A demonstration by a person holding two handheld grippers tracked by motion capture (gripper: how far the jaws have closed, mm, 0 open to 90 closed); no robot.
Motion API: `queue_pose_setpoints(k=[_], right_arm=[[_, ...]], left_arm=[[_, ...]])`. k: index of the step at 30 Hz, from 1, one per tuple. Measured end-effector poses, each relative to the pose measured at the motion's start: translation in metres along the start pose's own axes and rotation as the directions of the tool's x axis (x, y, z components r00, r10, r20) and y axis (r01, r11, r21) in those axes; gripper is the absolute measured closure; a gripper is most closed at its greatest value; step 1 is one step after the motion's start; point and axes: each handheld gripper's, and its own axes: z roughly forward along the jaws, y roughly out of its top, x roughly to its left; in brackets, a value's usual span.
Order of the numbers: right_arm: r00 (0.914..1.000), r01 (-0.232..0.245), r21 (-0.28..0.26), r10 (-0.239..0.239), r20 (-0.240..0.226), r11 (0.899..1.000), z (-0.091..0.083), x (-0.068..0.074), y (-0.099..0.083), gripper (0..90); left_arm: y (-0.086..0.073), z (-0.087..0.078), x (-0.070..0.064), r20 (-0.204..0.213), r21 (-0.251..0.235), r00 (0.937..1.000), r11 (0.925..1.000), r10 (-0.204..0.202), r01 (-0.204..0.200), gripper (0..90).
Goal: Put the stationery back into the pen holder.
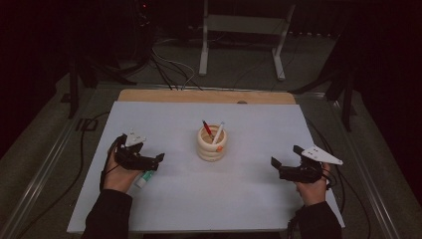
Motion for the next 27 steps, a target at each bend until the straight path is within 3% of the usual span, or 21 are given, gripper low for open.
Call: queue_pose_setpoints(k=[16,27], right_arm=[[0.9997,-0.016,-0.017,0.016,0.016,1.000,-0.009,-0.004,-0.002,0.0],[0.9995,-0.022,-0.035,0.023,0.023,0.999,-0.011,-0.006,-0.002,0.0]], left_arm=[[-0.042,-0.004,-0.003,-0.003,0.077,0.9990,0.9960,-0.045,0.045,5.3],[-0.055,-0.001,-0.008,0.027,0.188,0.9984,0.9813,-0.050,0.044,13.0]])
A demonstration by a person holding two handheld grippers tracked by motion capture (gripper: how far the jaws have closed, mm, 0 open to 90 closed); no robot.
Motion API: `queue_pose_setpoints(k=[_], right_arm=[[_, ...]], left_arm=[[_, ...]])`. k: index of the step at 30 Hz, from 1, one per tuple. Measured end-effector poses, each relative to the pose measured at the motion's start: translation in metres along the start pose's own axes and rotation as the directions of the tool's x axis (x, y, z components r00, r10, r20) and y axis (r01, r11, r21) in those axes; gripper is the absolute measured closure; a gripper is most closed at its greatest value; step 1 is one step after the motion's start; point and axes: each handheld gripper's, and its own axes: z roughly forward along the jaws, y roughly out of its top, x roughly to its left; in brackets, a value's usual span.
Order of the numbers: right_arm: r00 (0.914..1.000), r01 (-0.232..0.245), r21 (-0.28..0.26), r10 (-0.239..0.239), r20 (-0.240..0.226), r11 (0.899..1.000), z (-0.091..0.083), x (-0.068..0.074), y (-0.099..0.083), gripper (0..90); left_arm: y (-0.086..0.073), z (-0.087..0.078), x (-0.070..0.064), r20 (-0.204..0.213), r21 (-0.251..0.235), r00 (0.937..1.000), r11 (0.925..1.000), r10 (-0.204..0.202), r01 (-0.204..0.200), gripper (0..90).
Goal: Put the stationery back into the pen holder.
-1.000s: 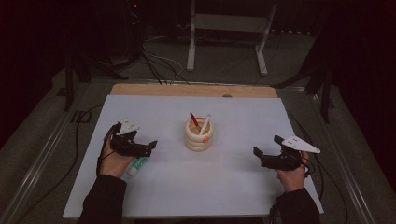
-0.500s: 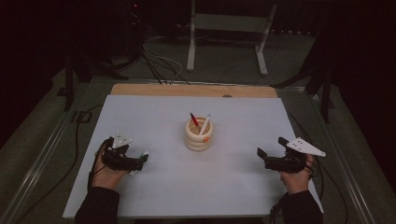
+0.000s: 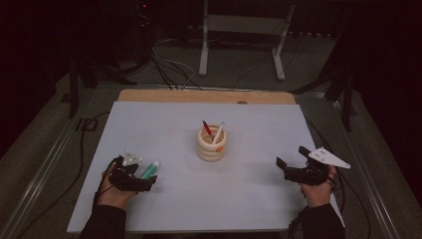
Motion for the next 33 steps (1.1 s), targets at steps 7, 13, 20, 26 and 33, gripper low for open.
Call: queue_pose_setpoints(k=[7,13,20,26,33], right_arm=[[1.0000,-0.003,-0.004,0.003,0.002,1.000,-0.001,-0.001,0.000,0.0],[1.0000,0.000,-0.007,0.000,0.004,1.000,-0.001,-0.001,0.000,0.0],[1.0000,-0.004,-0.008,0.004,0.004,1.000,0.000,-0.001,-0.001,0.0],[1.0000,-0.003,-0.007,0.003,0.002,1.000,0.000,-0.001,-0.001,0.0],[1.0000,-0.007,-0.009,0.007,0.005,1.000,-0.001,-0.002,-0.001,0.0]], left_arm=[[-0.007,0.002,-0.003,-0.036,0.063,0.9993,0.9980,0.007,-0.004,24.1],[-0.008,0.005,-0.002,-0.037,0.089,0.9992,0.9960,0.016,-0.013,49.4],[-0.003,0.006,-0.003,-0.029,0.110,0.9988,0.9933,0.038,-0.035,65.7],[0.003,0.008,-0.004,-0.030,0.097,0.9988,0.9946,0.039,-0.036,66.0],[0.022,0.007,-0.009,-0.030,0.047,0.9983,0.9977,0.050,-0.049,66.2]])
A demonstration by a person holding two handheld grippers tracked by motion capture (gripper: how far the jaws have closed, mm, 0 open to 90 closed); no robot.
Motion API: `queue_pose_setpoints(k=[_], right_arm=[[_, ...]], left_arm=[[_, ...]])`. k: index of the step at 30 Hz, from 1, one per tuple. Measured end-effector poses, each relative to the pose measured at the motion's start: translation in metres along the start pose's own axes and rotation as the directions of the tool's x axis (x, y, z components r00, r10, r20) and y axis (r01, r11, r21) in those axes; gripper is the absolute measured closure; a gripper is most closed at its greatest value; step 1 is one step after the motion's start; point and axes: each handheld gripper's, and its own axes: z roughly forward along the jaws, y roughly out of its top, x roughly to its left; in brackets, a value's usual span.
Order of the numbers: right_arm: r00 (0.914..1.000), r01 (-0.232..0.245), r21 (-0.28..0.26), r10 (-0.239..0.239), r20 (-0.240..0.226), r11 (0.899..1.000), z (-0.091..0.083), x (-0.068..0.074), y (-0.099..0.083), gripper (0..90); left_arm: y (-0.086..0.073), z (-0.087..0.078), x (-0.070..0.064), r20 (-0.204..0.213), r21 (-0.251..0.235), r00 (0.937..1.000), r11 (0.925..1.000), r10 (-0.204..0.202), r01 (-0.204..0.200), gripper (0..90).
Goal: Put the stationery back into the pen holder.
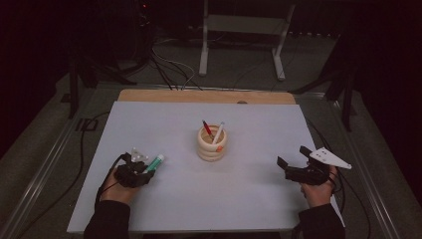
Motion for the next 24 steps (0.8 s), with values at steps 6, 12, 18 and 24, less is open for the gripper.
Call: queue_pose_setpoints(k=[6,12,18,24], right_arm=[[1.0000,-0.001,0.000,0.001,-0.002,1.000,-0.001,0.000,-0.001,0.0],[1.0000,-0.005,-0.001,0.005,0.000,1.000,-0.002,-0.001,-0.001,0.0],[1.0000,-0.004,-0.002,0.004,0.002,1.000,-0.002,-0.001,-0.002,0.0],[1.0000,-0.001,-0.002,0.001,0.000,1.000,-0.002,-0.001,-0.002,0.0]], left_arm=[[0.015,-0.001,-0.005,0.012,-0.026,0.9997,0.9994,0.022,-0.022,66.2],[0.025,-0.005,-0.006,0.022,-0.045,0.9991,0.9983,0.037,-0.036,66.2],[0.040,-0.014,-0.006,0.043,-0.075,0.9972,0.9955,0.061,-0.058,66.2],[0.051,-0.020,-0.006,0.057,-0.093,0.9947,0.9925,0.086,-0.080,66.1]])
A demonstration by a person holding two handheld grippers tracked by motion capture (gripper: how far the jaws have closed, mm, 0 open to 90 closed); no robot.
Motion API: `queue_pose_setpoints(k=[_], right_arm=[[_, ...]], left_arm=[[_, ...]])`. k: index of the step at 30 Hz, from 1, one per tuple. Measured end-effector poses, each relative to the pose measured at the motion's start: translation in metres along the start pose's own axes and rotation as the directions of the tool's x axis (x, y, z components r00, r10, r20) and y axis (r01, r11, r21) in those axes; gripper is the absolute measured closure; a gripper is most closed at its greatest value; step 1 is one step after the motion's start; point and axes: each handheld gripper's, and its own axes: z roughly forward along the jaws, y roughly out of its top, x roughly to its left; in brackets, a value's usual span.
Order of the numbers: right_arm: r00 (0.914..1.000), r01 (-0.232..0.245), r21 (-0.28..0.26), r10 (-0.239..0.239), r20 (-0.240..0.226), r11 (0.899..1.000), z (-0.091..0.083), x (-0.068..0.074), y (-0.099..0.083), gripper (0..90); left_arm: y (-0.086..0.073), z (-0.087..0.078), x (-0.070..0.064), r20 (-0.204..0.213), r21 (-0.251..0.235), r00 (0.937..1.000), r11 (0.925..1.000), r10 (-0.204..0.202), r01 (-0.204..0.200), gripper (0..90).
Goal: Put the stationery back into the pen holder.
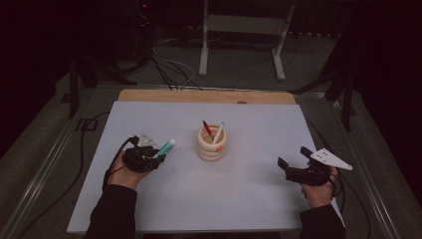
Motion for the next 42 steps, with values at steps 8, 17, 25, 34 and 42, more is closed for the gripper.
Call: queue_pose_setpoints(k=[8,17,25,34,42], right_arm=[[1.0000,-0.001,0.000,0.001,0.000,1.000,0.000,0.000,0.000,0.0],[1.0000,0.000,0.001,0.000,-0.002,1.000,0.000,0.000,0.000,0.0],[1.0000,0.002,0.001,-0.002,-0.003,1.000,0.001,0.001,-0.001,0.0],[1.0000,0.001,0.001,-0.001,-0.006,1.000,0.001,0.001,-0.001,0.0],[1.0000,0.001,0.002,-0.001,-0.006,1.000,0.002,0.001,-0.001,0.0]], left_arm=[[0.012,-0.006,0.003,0.024,-0.022,0.9994,0.9995,0.025,-0.024,66.1],[0.017,-0.017,0.010,0.042,-0.054,0.9988,0.9982,0.026,-0.024,66.1],[0.022,-0.021,0.014,0.052,-0.063,0.9979,0.9974,0.039,-0.036,66.1],[0.030,-0.021,0.018,0.075,-0.082,0.9955,0.9953,0.058,-0.051,66.1],[0.039,-0.022,0.020,0.084,-0.085,0.9938,0.9942,0.073,-0.066,66.1]])
